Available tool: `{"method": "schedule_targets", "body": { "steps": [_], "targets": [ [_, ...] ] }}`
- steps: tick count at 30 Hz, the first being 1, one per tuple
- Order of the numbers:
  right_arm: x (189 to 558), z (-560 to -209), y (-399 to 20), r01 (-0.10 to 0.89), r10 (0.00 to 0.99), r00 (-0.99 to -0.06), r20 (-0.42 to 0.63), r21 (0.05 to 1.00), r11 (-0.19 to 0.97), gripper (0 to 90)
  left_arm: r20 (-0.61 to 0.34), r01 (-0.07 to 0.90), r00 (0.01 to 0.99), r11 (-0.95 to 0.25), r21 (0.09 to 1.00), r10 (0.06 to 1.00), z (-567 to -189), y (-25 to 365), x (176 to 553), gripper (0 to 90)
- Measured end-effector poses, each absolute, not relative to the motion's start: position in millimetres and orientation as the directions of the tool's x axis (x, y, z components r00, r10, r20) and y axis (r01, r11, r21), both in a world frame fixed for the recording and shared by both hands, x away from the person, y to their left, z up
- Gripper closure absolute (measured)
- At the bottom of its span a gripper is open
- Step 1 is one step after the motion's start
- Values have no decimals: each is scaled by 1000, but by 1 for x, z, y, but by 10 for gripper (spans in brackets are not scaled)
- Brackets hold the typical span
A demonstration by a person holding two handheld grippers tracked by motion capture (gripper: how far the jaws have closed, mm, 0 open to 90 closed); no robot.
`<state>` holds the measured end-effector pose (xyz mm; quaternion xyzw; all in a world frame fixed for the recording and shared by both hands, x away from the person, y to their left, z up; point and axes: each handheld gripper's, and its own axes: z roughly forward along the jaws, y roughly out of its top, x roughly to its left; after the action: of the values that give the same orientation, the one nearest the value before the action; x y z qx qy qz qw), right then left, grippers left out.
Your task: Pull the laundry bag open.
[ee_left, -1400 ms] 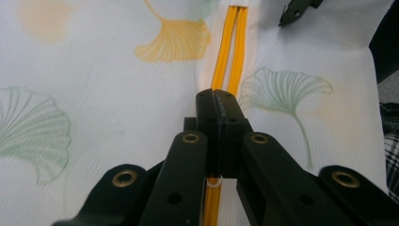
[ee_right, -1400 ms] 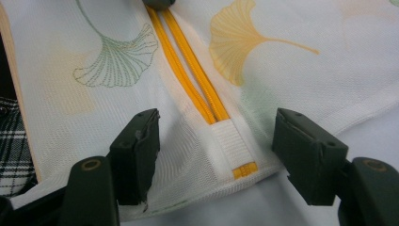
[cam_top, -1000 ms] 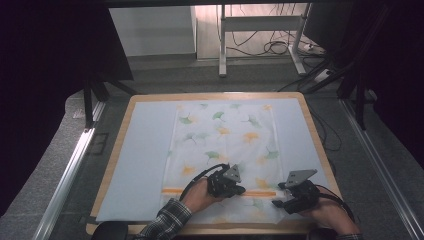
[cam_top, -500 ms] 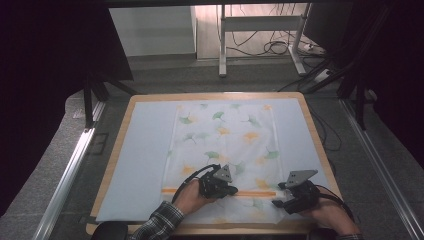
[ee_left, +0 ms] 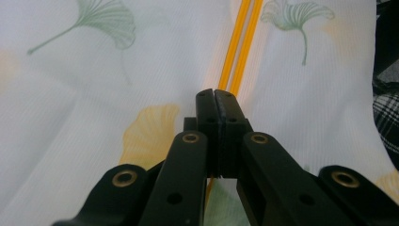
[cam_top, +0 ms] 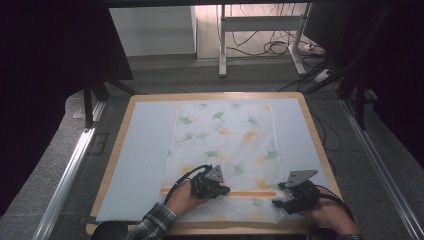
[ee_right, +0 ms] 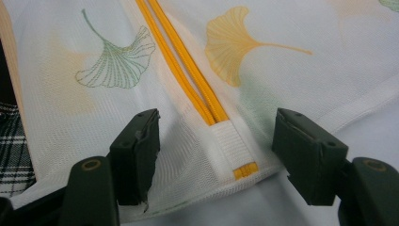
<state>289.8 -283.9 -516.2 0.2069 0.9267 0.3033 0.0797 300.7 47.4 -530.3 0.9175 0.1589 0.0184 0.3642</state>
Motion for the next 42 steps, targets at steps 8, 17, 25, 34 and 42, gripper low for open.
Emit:
{"method": "schedule_targets", "body": {
  "steps": [8,17,25,34,42],
  "targets": [
    [290,-516,-284,336,433,-901,-22,597,729,323,-81,306,936,-681,666,342,-530,66,295,899],
    [290,-516,-284,336,434,-900,-22,598,727,322,-77,329,924,-677,659,374,-530,86,290,899],
    [289,-517,-284,337,436,-900,-22,600,726,322,-77,352,911,-665,659,406,-531,102,286,899],
    [289,-517,-284,343,441,-898,-17,601,722,322,-75,377,896,-659,650,439,-531,125,281,899],
    [289,-517,-284,343,442,-897,-17,603,720,322,-93,419,872,-636,648,480,-532,149,277,899]
  ]
}}
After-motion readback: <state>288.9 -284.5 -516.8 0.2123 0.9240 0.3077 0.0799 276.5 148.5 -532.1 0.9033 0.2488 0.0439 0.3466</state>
